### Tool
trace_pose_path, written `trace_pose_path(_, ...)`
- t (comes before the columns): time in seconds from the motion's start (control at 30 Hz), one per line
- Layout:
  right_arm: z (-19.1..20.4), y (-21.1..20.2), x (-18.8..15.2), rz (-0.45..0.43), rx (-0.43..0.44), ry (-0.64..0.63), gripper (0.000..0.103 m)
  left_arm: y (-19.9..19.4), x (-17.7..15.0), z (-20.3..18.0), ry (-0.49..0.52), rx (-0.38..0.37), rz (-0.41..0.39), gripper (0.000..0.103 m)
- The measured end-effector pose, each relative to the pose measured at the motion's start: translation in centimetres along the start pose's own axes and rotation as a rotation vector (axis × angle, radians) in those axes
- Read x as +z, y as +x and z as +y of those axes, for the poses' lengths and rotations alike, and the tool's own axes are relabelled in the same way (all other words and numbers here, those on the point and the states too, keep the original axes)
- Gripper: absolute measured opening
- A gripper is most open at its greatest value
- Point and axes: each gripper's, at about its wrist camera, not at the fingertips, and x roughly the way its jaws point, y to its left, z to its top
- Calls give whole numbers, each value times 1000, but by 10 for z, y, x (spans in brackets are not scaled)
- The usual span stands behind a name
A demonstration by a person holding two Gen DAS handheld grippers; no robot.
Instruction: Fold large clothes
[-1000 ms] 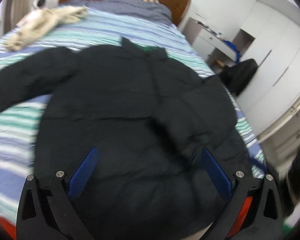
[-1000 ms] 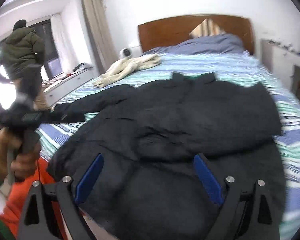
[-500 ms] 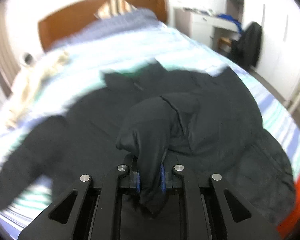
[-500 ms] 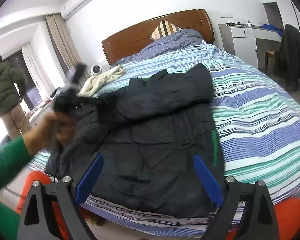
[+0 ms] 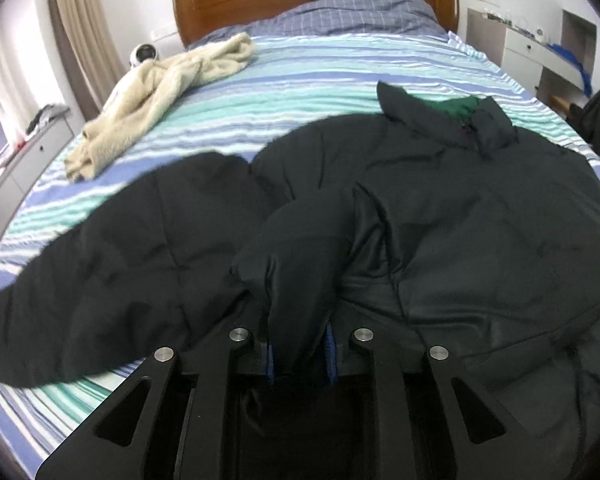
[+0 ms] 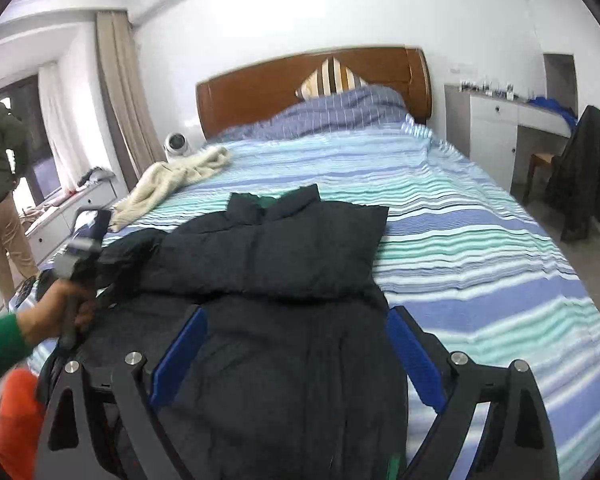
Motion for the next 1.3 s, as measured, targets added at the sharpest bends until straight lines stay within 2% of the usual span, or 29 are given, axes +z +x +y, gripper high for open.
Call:
trace_pose_path(0.03,-6,14,12,17,-6,22,69,3,-1,0,-2,-6,0,21)
trace_pose_path(0.07,-14,34,27,37,-22,60,65,7,-2,-2,-4,-12,-1,22)
trace_pose_path(0.2,-37,102,59,80,-3,204,62,18,0,6,-27,-37,-4,25)
trace_pose_path(0.23,-39,114,59,87,3,224,62,19,0,7,-36,-44,-4,26)
trace_pose_path(0.3,-47,158,52,158,20,271,62,22,-1,7,-49,-57,-3,27)
trace_pose_path(0.4,-57,229,6,437,-28,288,58,26,-1,9,-66,-94,-2,32)
trace_pose_path(0.47,-59,232,0,432,-26,288,58,29,-3,9,-70,-97,-2,32)
trace_pose_path(0.53,-53,229,11,479,-58,263,58,30,-4,9,-71,-96,-6,32)
trace_pose_path(0.57,-51,224,21,467,-66,252,58,31,-4,8,-71,-95,-9,32)
trace_pose_path(0.67,-48,211,61,321,-55,216,58,30,-6,6,-64,-84,-18,32)
trace_pose_path(0.73,-51,213,82,237,-18,245,58,28,-7,4,-60,-77,-22,32)
trace_pose_path(0.8,-60,228,92,208,13,290,58,27,-8,4,-59,-75,-22,32)
trace_pose_path(0.87,-70,259,83,250,-16,325,58,28,-8,4,-60,-76,-22,32)
trace_pose_path(0.93,-86,294,56,382,-51,376,55,27,-8,3,-57,-91,-24,33)
trace_pose_path(0.97,-87,300,46,399,-46,388,55,28,-8,3,-56,-91,-23,33)
trace_pose_path(1.0,-85,298,42,367,-52,374,55,28,-8,2,-54,-88,-22,33)
trace_pose_path(1.1,-75,288,42,384,-72,332,55,29,-8,2,-59,-92,-23,34)
trace_pose_path(1.17,-68,266,44,388,-55,320,57,29,-8,3,-65,-98,-22,34)
trace_pose_path(1.27,-54,224,40,377,42,311,57,29,-8,4,-69,-101,-25,34)
trace_pose_path(1.3,-49,209,28,394,82,315,58,30,-8,4,-69,-100,-26,34)
